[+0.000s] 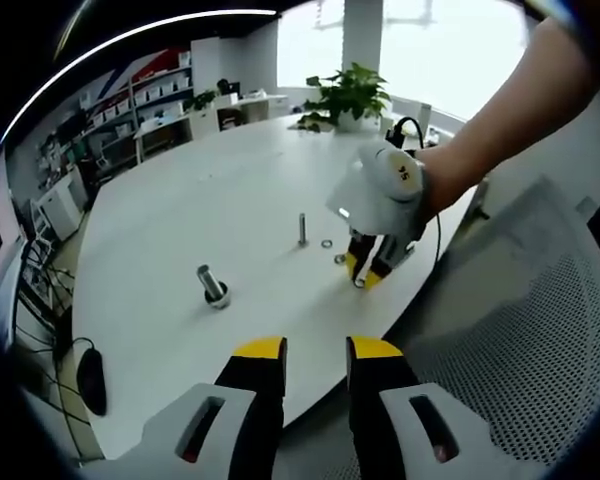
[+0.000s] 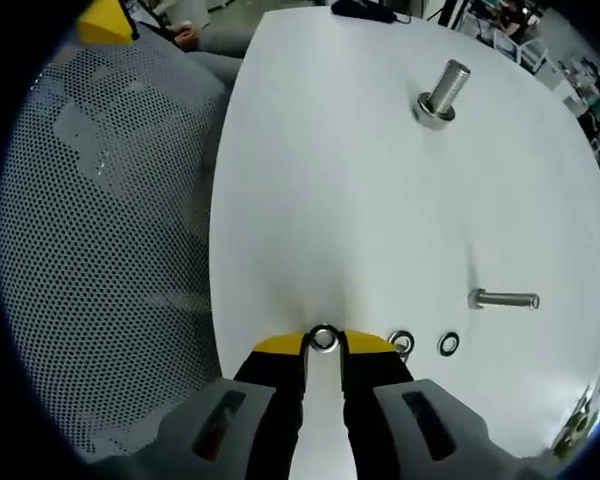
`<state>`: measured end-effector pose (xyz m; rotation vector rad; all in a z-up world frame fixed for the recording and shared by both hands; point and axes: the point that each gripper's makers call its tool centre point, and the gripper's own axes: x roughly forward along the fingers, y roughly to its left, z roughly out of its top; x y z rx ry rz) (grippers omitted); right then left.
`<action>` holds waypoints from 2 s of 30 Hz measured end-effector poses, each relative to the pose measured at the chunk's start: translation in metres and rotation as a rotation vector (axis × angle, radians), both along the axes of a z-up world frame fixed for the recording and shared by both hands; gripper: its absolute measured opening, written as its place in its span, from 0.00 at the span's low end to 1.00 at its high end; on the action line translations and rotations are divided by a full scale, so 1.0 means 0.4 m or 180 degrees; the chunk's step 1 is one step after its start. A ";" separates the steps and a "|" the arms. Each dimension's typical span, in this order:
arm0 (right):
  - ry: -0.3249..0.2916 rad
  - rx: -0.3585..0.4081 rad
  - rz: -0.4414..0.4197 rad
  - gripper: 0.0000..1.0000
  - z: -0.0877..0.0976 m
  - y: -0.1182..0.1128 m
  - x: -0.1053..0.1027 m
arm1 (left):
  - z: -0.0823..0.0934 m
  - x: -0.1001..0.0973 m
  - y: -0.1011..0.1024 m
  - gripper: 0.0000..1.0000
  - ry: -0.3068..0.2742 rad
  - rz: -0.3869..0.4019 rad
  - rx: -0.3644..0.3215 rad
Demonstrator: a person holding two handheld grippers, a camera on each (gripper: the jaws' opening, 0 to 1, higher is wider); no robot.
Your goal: Place the washer onto the threaded stud by aligning its center hole with the stud, sliding it down to the base, and recovering from edge contact or off-axis alignment until the washer reaches the visible bottom stop.
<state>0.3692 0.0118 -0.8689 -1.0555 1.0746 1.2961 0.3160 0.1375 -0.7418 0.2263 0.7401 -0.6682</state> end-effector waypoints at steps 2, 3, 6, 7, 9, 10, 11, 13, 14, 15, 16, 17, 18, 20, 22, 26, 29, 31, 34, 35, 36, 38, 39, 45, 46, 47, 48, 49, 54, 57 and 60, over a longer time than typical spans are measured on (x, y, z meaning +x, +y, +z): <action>0.0012 0.0020 0.0002 0.16 0.000 -0.003 -0.002 | 0.000 0.000 0.000 0.22 -0.0003 0.0002 -0.0002; 0.0013 0.0022 0.0012 0.17 0.000 -0.004 -0.004 | 0.000 0.000 0.000 0.22 -0.0002 0.0002 -0.0004; -0.0023 0.0021 0.0061 0.18 0.000 -0.011 -0.007 | 0.000 -0.001 0.000 0.22 -0.0005 -0.0001 -0.0001; -0.0036 0.0024 0.0075 0.18 0.001 -0.011 -0.009 | 0.001 -0.001 0.000 0.22 -0.0010 -0.0001 -0.0004; -0.0073 0.0018 0.0123 0.18 0.000 -0.012 -0.009 | 0.002 0.000 0.000 0.22 -0.0015 0.0000 -0.0009; -0.0081 0.0013 0.0134 0.18 0.000 -0.011 -0.009 | 0.001 0.000 -0.001 0.22 -0.0012 0.0000 -0.0010; -0.0086 0.0006 0.0141 0.18 0.000 -0.011 -0.008 | 0.001 0.000 -0.001 0.22 -0.0010 0.0000 -0.0009; -0.0097 -0.0018 0.0173 0.18 -0.002 -0.010 -0.009 | 0.001 -0.001 -0.002 0.22 -0.0010 -0.0007 -0.0008; -0.0101 -0.0034 0.0206 0.17 -0.002 -0.009 -0.011 | 0.001 0.000 -0.002 0.22 -0.0012 -0.0010 -0.0006; -0.0132 -0.0062 0.0258 0.15 -0.002 -0.007 -0.010 | 0.001 0.000 -0.001 0.21 -0.0015 -0.0011 -0.0005; -0.0136 -0.0076 0.0264 0.15 -0.003 -0.006 -0.012 | 0.001 0.000 -0.001 0.21 -0.0014 -0.0009 -0.0007; -0.0143 -0.0101 0.0275 0.15 -0.003 -0.006 -0.011 | 0.001 -0.001 -0.001 0.21 -0.0008 -0.0005 -0.0013; -0.0145 -0.0114 0.0271 0.15 -0.003 -0.005 -0.011 | 0.000 -0.001 -0.001 0.21 -0.0006 -0.0009 -0.0012; -0.0145 -0.0146 0.0284 0.15 -0.003 -0.006 -0.009 | -0.001 -0.002 -0.001 0.21 -0.0003 -0.0020 0.0002; -0.0144 -0.0157 0.0268 0.15 -0.003 -0.007 -0.009 | 0.000 -0.002 -0.002 0.21 -0.0003 -0.0025 0.0002; -0.0134 -0.0132 0.0218 0.15 -0.002 -0.007 -0.008 | 0.000 -0.002 -0.002 0.21 -0.0006 -0.0026 -0.0004; -0.0104 -0.0044 -0.0064 0.15 -0.001 -0.004 -0.008 | 0.000 -0.003 -0.002 0.21 -0.0005 -0.0022 -0.0003; -0.0112 0.0024 -0.0077 0.15 -0.002 -0.005 -0.004 | 0.000 -0.003 -0.001 0.21 -0.0006 -0.0019 -0.0001; -0.0113 0.0057 -0.0103 0.16 0.000 -0.005 -0.007 | -0.001 -0.003 -0.001 0.21 -0.0002 -0.0019 0.0008; -0.0116 0.0057 -0.0103 0.16 0.000 -0.004 -0.008 | -0.001 -0.003 -0.002 0.21 -0.0002 -0.0023 0.0007; -0.0117 0.0048 -0.0104 0.16 -0.001 -0.004 -0.008 | -0.001 -0.003 -0.002 0.21 -0.0002 -0.0024 0.0007; -0.0110 0.0040 -0.0147 0.16 -0.001 -0.002 -0.007 | -0.002 -0.003 -0.001 0.21 0.0004 -0.0021 0.0012; -0.0094 0.0053 -0.0218 0.17 -0.001 0.003 -0.006 | -0.003 -0.003 0.000 0.21 0.0008 -0.0019 0.0015; -0.0114 0.0055 -0.0207 0.18 -0.002 0.012 -0.008 | -0.004 -0.004 0.000 0.21 0.0018 -0.0019 0.0021; -0.0119 0.0043 -0.0183 0.18 -0.002 0.012 -0.008 | -0.003 -0.004 0.000 0.21 0.0017 -0.0018 0.0021; -0.0123 0.0013 -0.0140 0.17 -0.002 0.014 -0.009 | -0.003 -0.004 0.001 0.21 0.0016 -0.0015 0.0023; -0.0122 -0.0010 -0.0102 0.17 -0.003 0.015 -0.011 | -0.004 -0.004 0.001 0.21 0.0017 -0.0011 0.0025; -0.0136 -0.0044 -0.0036 0.16 -0.003 0.016 -0.012 | -0.004 -0.004 0.002 0.21 0.0018 -0.0008 0.0028; -0.0099 -0.0180 0.0000 0.15 -0.003 0.018 -0.008 | -0.004 -0.004 0.002 0.21 0.0021 -0.0013 0.0036; -0.0107 -0.0208 0.0021 0.15 -0.002 0.016 -0.011 | -0.006 -0.004 0.003 0.21 0.0024 -0.0009 0.0046; -0.0147 -0.0158 0.0046 0.14 -0.001 0.013 -0.012 | -0.005 -0.003 0.004 0.21 0.0016 0.0000 0.0043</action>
